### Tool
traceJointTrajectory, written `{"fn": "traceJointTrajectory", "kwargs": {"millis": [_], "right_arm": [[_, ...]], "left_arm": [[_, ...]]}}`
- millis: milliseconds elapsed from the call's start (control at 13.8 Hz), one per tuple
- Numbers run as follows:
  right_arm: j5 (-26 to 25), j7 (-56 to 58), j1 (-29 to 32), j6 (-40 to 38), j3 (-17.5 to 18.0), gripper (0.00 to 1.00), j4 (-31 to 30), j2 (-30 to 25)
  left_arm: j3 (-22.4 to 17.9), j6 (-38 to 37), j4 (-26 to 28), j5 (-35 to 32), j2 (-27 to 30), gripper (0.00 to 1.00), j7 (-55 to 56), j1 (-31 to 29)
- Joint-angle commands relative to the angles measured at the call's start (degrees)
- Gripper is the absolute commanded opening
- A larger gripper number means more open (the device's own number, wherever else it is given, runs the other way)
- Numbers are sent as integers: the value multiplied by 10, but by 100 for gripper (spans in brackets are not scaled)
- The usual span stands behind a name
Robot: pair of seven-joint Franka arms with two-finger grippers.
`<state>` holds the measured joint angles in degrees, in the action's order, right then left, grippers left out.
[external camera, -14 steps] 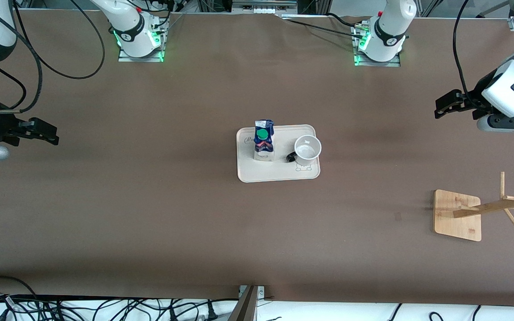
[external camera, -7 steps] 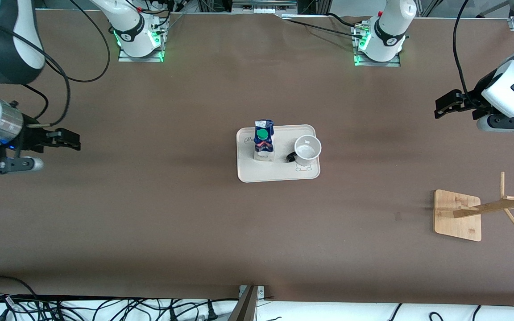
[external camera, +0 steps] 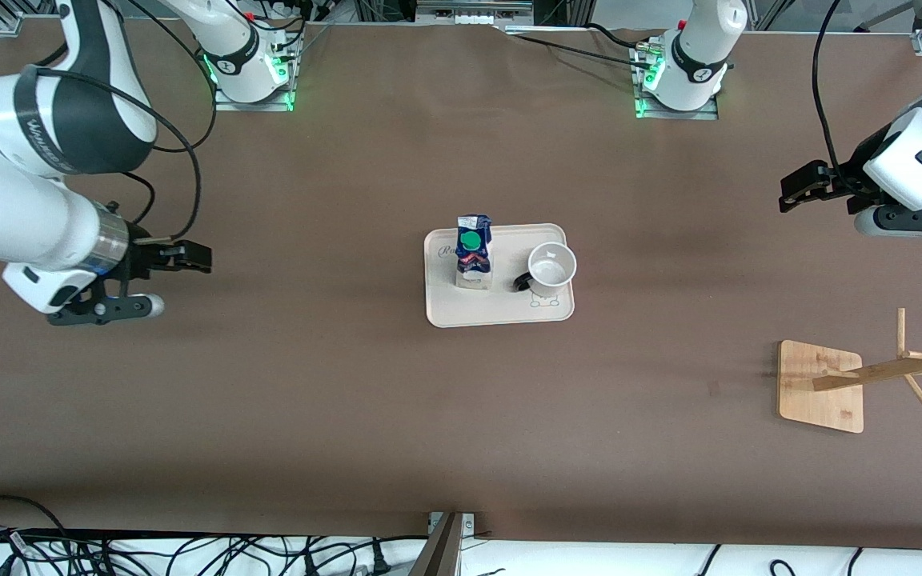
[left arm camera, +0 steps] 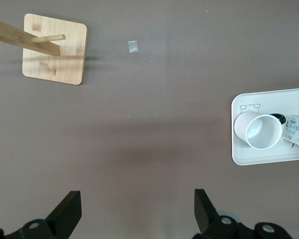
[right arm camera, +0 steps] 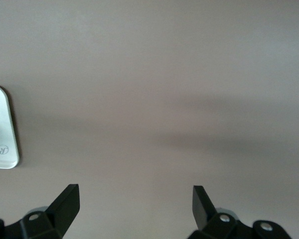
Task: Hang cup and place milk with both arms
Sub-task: 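Move the right gripper toward the milk carton on the tray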
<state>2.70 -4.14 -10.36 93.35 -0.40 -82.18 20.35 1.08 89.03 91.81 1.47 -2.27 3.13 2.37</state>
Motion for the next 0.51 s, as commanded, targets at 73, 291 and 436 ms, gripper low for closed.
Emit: {"fn": "traceJointTrajectory", "kwargs": {"millis": [73,291,436], "right_arm": [[14,-56,-33,3,-2,100,2,7],[14,-148,-79,11,-2,100,3,9],[17,-196,-106,17,-2,100,4,11]], "left_arm": [[-1,-17,-19,4,-9,100,-8,1],[-1,-18,-20,4,-9,100,-9,1],[0,-18,-20,5,-9,100,-9,1]]}}
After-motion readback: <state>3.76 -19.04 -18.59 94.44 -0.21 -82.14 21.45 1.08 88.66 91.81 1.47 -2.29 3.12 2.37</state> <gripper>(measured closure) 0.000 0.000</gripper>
